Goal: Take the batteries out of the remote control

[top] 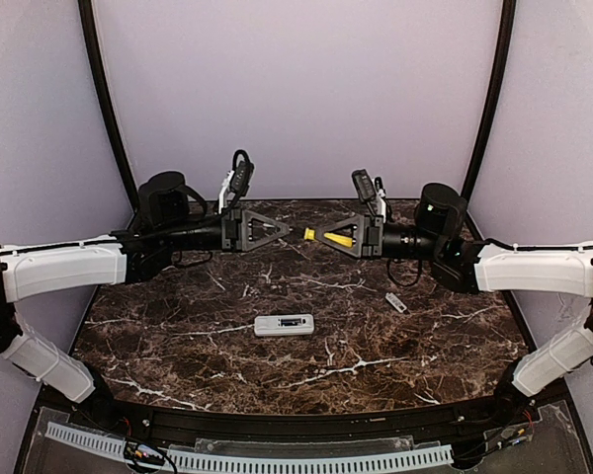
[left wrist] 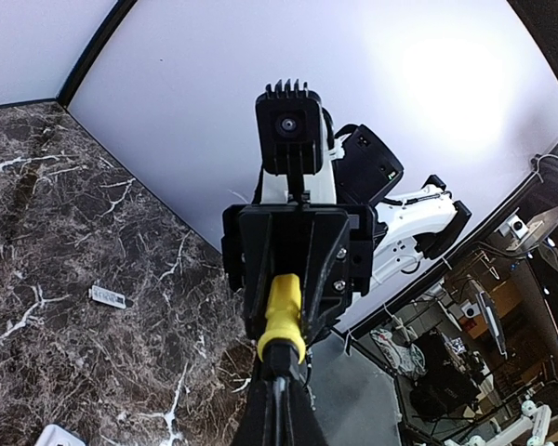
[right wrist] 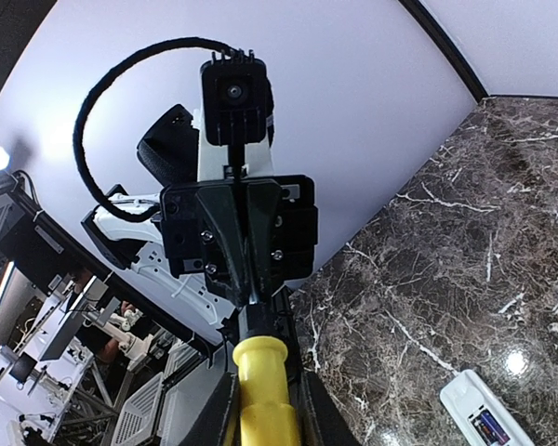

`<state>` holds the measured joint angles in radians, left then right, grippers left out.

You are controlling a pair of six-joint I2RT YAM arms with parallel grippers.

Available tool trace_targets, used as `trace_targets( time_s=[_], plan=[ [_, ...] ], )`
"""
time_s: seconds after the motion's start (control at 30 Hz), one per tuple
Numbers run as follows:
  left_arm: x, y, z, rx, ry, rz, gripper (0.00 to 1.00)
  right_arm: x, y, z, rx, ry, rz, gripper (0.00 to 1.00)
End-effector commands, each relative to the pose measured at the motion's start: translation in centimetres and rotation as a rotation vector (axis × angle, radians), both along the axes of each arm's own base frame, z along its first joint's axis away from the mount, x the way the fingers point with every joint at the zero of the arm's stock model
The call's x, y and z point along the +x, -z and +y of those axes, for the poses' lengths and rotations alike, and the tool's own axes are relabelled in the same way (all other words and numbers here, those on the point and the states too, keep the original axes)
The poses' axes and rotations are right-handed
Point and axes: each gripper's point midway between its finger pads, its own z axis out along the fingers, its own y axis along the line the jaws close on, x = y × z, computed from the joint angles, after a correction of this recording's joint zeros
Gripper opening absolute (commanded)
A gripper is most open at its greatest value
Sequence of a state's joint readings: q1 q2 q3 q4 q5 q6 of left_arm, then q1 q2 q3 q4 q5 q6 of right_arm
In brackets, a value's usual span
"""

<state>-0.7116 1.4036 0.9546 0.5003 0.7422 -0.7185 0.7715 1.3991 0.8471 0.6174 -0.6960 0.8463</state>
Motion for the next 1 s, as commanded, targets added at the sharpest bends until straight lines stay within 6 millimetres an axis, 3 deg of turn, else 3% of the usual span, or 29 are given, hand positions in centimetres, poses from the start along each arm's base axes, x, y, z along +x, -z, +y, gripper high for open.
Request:
trace_targets(
  time_s=[0.0,0.17,0.27,0.63,0.97],
  plan=[
    [1.3,0.3,0.8,0.004,-0.087,-0.006,0.0,-1.3,-1.6,0.6,0.022,-0.048,-0.038,0.16],
    [1.4,0.6,0.8,0.013,-0.09,-0.002,0.0,-1.5,-1.6,0.7,0.016,-0.055,-0.042,0.01],
    [1.4,1.0,0.9,0.028,-0.092,0.001,0.03,-1.6,-1.3,0.7,0.0,-0.047,-0.039,0.0],
    [0.8,1.9,2.0,0.159,-0.104,-0.076,0.44,-0.7,-0.2,-0.8,-0.105,0.069,-0.078,0.0],
    [1.0,3.4,5.9,0.434,-0.191,-0.168,0.91,0.2,0.8,-3.1,-0.202,0.181,-0.1,0.0]
  ],
)
